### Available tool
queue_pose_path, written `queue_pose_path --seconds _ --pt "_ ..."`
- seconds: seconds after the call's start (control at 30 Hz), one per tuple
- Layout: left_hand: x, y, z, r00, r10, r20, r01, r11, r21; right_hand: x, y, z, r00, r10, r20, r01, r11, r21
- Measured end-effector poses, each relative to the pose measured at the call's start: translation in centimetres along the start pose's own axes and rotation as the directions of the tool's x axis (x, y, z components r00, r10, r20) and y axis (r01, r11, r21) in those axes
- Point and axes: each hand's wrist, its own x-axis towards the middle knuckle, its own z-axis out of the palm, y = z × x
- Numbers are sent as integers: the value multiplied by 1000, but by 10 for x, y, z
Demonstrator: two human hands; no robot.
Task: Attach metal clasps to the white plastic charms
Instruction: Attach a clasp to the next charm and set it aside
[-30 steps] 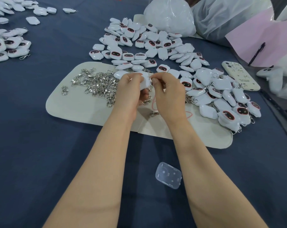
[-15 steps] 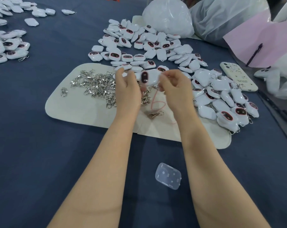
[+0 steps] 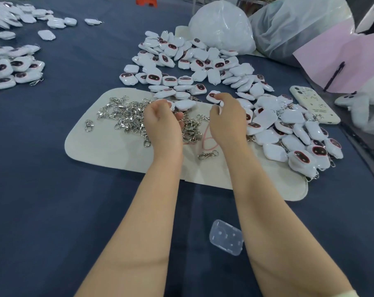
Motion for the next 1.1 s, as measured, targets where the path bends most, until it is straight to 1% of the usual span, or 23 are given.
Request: queue_pose_path --seconds 0.07,0.1,0.17,0.2,0.23,0.3,0.37,0.43,0.5,0.67,0.93,1.03,1.1 --pt "-1 -2 1 1000 22 4 -22 999 25 13 1 9 999 -21 46 27 992 -127" --pt "-1 -3 1 999 31 7 -32 999 34 19 2 14 997 8 82 8 982 -188" --pt "-1 -4 2 999 41 15 -41 998 45 26 5 20 980 124 153 -81 961 -264" --pt "-1 -5 3 999 40 22 -41 998 47 26 6 23 972 166 165 -112 949 -295" --pt "0 -5 3 999 38 30 -40 998 49 26 7 26 971 177 160 -117 937 -328" --pt "-1 -7 4 998 38 40 -40 998 52 23 8 29 987 128 95 -84 924 -374" --pt "-3 -7 4 998 41 45 -43 997 58 21 10 28 997 72 1 -67 938 -340" --pt "-3 -7 5 998 41 44 -43 997 58 19 11 26 997 72 -24 -76 959 -274" --pt "-4 -7 5 998 37 51 -40 997 62 17 13 24 996 84 9 -79 965 -251" --pt "-4 -7 4 997 30 65 -35 997 66 19 15 22 991 80 106 -41 944 -326" --pt "-5 -7 5 998 27 65 -32 996 84 17 15 24 992 96 86 -66 951 -303" --pt "-4 -7 5 998 24 63 -29 996 81 18 14 25 990 102 96 -71 957 -280" --pt "-4 -6 5 998 24 63 -29 996 80 19 13 26 986 123 117 -83 951 -298"
